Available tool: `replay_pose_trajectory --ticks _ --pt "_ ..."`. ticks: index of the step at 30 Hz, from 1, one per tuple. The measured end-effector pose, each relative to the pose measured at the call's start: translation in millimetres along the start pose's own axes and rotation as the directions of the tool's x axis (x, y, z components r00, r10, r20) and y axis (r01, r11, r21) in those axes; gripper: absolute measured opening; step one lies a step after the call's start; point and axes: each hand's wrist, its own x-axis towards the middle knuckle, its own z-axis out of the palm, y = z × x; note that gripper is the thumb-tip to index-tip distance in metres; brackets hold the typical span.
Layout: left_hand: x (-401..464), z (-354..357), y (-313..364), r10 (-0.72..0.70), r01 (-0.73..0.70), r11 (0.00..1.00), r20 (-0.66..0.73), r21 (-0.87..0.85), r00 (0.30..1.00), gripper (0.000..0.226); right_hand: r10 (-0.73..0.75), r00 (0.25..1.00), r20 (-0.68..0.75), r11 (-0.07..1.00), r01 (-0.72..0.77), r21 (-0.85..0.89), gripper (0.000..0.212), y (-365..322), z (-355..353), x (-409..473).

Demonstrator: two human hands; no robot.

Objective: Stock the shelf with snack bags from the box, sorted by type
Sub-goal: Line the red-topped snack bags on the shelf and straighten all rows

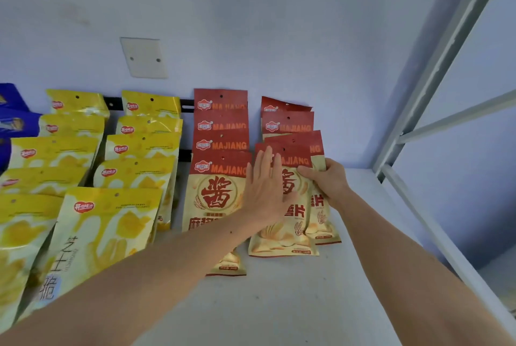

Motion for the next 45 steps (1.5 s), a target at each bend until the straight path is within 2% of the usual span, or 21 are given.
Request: replay_pose_trajectory --ticks 6,9,11,15,22,27,30,34,39,45 --pt "-25.5 22.8 1.4 0.130 -0.144 0.988 0.197 0.062 0.972 0.092 -0.002 1.000 -0.027 0.982 -0.003 -0.188 0.047 21.0 5.0 10.8" --pt "-34.5 31.5 2.5 0.142 -0.165 0.984 0.258 0.069 0.956 0.097 0.088 0.995 -0.042 0.971 -0.095 -0.219 0.074 26.5 0.3 3.6" --pt "-39.1 36.5 3.9 0.140 -0.169 0.982 0.264 0.090 0.954 0.098 0.135 0.990 -0.038 0.965 -0.140 -0.224 0.083 33.5 -5.4 -2.0" --pt "-43.7 43.3 9.3 0.119 -0.141 0.987 0.252 0.072 0.960 0.103 0.161 0.986 -0.039 0.965 -0.166 -0.202 0.070 45.4 -6.2 -13.1" --pt "-48.0 37.2 11.9 0.147 -0.112 0.987 0.358 -0.116 0.922 0.104 0.231 0.973 0.003 0.973 -0.231 -0.014 0.070 48.7 0.8 -21.4" --pt "-47.8 33.5 7.3 0.174 -0.172 0.984 0.350 -0.036 0.920 0.101 0.234 0.972 0.027 0.972 -0.234 0.008 0.064 44.1 1.1 -31.0" --pt "-51.0 37.7 10.8 0.118 -0.127 0.992 0.316 0.009 0.941 0.103 0.261 0.962 0.083 0.964 -0.264 0.029 0.066 43.2 7.2 -33.0" --pt "-55.9 40.7 14.7 0.078 -0.071 0.997 0.267 -0.036 0.960 0.107 0.220 0.974 0.058 0.975 -0.220 -0.010 0.062 42.7 6.0 -34.3" --pt "-63.8 37.4 9.3 0.103 -0.078 0.992 0.279 -0.099 0.955 0.097 0.170 0.985 0.035 0.985 -0.170 0.010 0.046 49.2 -3.9 -39.0" --pt "-64.7 42.6 20.7 0.033 -0.008 0.996 0.285 -0.089 0.958 0.097 0.222 0.971 0.093 0.974 -0.224 0.016 0.041 46.9 2.1 -43.6"
